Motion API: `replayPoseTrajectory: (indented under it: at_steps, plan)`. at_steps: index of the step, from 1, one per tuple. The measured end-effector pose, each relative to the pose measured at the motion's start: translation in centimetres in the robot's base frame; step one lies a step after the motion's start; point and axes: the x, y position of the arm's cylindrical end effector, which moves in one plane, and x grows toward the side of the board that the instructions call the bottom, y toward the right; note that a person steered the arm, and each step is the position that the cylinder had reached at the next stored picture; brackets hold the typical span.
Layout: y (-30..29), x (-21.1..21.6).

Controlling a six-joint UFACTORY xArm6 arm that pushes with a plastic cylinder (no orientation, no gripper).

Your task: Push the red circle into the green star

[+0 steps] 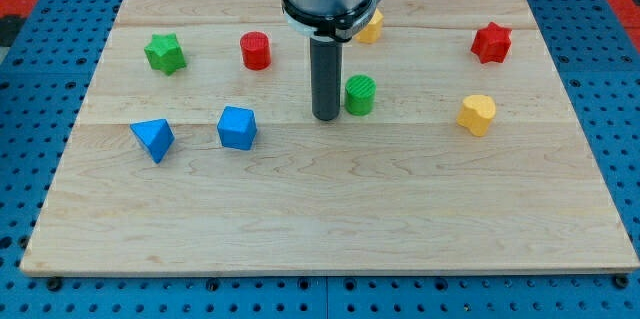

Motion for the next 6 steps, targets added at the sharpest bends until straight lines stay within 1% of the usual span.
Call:
replayPoseTrajectory:
  at_steps: [3,4,5,6]
  plan:
    - [-0.2,-0.4]
    - [-4.7,-0.7]
    - [0.4,-0.7]
    - [0.4,-1.6]
